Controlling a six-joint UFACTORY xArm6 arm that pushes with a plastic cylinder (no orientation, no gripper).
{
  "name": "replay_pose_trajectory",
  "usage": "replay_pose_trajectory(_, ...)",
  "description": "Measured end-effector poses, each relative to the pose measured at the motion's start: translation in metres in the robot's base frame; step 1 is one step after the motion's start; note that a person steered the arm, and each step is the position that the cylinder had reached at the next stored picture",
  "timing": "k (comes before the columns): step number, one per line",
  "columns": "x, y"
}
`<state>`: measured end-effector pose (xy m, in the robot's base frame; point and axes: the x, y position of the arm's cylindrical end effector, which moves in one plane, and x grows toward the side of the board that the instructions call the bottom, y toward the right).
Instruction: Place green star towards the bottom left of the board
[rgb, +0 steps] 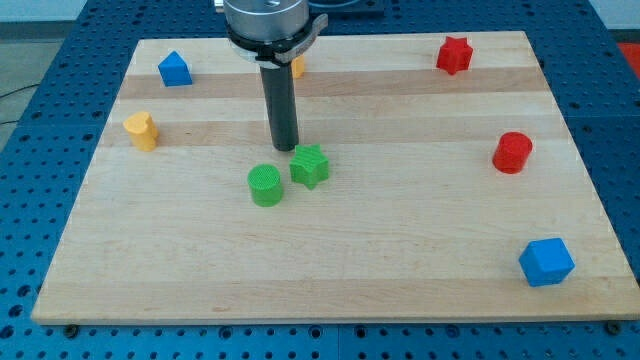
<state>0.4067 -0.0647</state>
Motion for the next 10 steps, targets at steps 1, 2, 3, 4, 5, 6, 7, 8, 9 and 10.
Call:
replay_pose_trajectory(1, 0.008, -0.030)
replay_pose_trajectory(2, 0.036, -0.033)
replay_pose_trajectory(3, 0.069, -0.011)
replay_pose_trajectory(4, 0.099, -0.010)
replay_pose_trajectory(5, 0.145, 0.019)
replay_pose_trajectory(6, 0.137, 0.016)
replay_pose_trajectory(7, 0.113, 0.063)
replay_pose_trajectory(8, 0.068, 0.108)
replay_pose_trajectory(9, 0.042, 0.099)
replay_pose_trajectory(10, 0.036, 0.019)
